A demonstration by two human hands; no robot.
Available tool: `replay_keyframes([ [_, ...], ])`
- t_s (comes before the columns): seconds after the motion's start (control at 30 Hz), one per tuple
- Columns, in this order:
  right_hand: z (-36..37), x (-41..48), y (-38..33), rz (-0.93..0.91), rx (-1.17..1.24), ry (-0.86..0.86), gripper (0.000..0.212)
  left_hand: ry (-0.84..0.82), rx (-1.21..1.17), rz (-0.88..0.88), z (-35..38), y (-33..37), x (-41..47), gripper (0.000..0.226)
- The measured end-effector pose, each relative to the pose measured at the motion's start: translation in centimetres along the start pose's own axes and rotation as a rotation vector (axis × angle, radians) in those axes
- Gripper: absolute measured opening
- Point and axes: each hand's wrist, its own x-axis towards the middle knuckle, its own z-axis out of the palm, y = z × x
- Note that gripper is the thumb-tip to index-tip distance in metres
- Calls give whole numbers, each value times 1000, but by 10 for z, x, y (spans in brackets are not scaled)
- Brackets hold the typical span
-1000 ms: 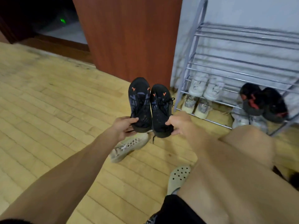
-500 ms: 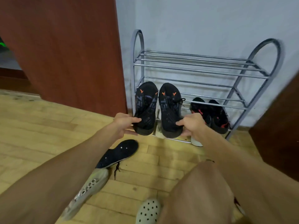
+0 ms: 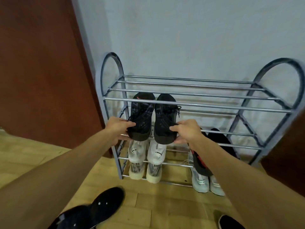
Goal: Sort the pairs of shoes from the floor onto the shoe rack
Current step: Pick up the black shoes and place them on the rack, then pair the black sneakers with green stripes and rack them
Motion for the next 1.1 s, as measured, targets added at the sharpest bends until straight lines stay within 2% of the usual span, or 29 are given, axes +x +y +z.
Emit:
replay_keyframes([
  [0.1, 5, 23, 2, -5, -50, 13, 24, 33, 54, 0, 5, -1, 21, 19],
  [0.17, 7, 29, 6, 2, -50, 4, 8, 20, 91, -26, 5, -4, 26, 19],
  [0.2, 8, 31, 8, 4, -47, 5, 9, 15, 117, -39, 5, -6, 29, 21],
  [0.27, 10, 31, 11, -5, -74, -2, 26, 24, 174, -34, 3, -11, 32, 31],
  [0.37, 14, 21, 12, -37, -211, -23, 29, 65, 227, -3, 2, -15, 30, 39],
  [0.5, 19, 4, 10, -58, -291, -42, 27, 72, 127, 32, -2, -21, 7, 42],
  [0.6, 29, -14, 5, -106, -355, 25, 34, 45, 120, 73, -18, -36, -21, 54],
  [0.63, 35, -22, 3, -127, -366, 54, 38, 34, 136, 73, -26, -43, -29, 51],
  [0.73, 59, -53, 1, -165, -384, 62, 42, -20, 184, 49, -52, -64, -58, 12],
  [0.8, 80, -71, 6, -146, -439, -1, 42, -63, 237, 24, -72, -83, -73, 23],
  [0.87, 103, -91, 17, -124, -516, -85, 32, -99, 328, -17, -91, -107, -83, 36],
  [1.03, 157, -130, 61, -37, -715, -350, 19, -155, 457, -126, -131, -175, -98, 34],
  [1.1, 179, -139, 82, 9, -761, -421, 23, -162, 483, -166, -146, -203, -99, 22],
])
